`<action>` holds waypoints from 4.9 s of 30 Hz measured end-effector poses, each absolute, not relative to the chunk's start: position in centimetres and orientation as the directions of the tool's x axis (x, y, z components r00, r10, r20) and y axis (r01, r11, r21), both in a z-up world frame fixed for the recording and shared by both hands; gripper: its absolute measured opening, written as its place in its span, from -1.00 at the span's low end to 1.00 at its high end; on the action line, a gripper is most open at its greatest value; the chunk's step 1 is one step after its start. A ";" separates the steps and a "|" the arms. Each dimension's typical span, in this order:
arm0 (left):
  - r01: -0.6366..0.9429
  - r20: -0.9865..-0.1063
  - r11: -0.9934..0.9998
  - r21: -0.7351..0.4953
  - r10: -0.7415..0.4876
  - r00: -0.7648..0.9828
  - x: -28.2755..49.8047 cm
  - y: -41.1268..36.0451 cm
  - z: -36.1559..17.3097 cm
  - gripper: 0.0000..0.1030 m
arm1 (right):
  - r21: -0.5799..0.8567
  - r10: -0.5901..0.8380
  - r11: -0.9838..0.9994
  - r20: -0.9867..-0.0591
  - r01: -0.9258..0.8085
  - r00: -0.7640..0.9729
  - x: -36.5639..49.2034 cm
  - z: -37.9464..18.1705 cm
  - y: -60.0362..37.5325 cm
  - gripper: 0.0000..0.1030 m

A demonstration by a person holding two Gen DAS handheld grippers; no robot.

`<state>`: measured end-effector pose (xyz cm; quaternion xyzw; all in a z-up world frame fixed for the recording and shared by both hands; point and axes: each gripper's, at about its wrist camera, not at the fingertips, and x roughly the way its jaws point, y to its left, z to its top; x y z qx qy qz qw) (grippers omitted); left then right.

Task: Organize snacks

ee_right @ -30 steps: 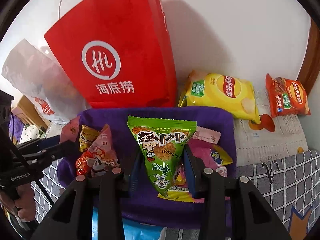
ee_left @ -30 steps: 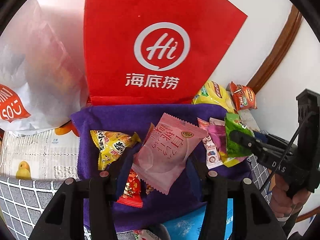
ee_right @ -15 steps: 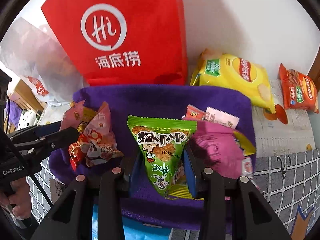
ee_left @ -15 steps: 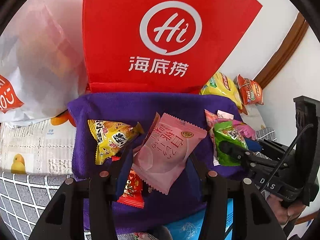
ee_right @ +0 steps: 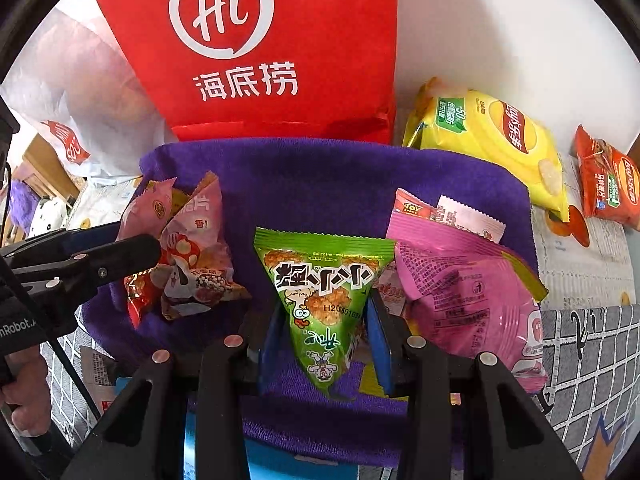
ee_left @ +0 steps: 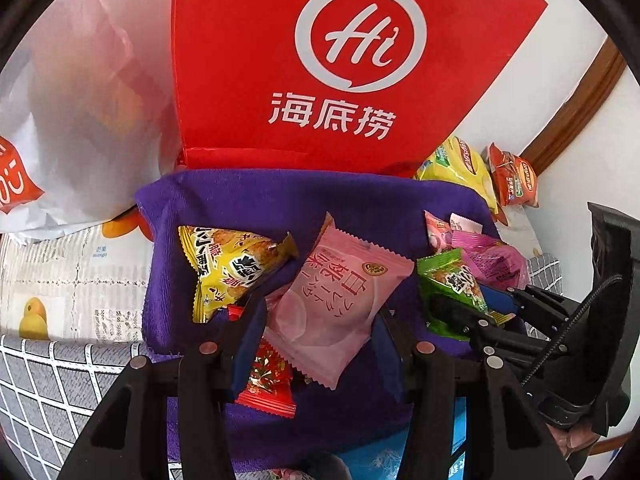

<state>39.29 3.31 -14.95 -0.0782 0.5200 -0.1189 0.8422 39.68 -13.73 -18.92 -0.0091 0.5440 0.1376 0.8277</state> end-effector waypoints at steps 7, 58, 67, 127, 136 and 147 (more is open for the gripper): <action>0.104 -0.869 0.959 -0.263 -0.283 0.406 39.7 3.4 -15.8 -0.03 | 0.099 0.190 0.964 -0.906 -0.249 0.378 39.7 -19.4 -13.4 -0.23; 0.129 -0.855 0.958 -0.255 -0.286 0.433 38.6 3.1 -12.9 0.68 | 0.068 0.209 0.956 -0.842 -0.286 0.498 37.9 -14.0 -13.8 0.11; 0.128 -0.834 0.966 -0.226 -0.260 0.487 37.4 3.5 -10.1 0.67 | 0.107 0.214 0.970 -0.801 -0.219 0.559 35.9 -10.5 -15.3 0.15; 0.077 -0.757 0.982 -0.173 -0.183 0.627 11.8 10.8 -6.9 0.66 | 0.186 0.245 0.969 -0.806 -0.162 0.539 9.1 -13.2 -12.0 0.37; -0.008 -0.803 0.977 -0.215 -0.172 0.570 13.2 15.0 -11.0 0.65 | 0.213 0.279 0.958 -0.837 -0.190 0.470 11.0 -17.2 -7.8 0.38; -0.030 -0.829 0.975 -0.222 -0.172 0.532 14.5 16.5 -13.5 0.65 | 0.125 0.205 0.971 -0.872 -0.203 0.444 12.0 -20.4 -3.8 0.30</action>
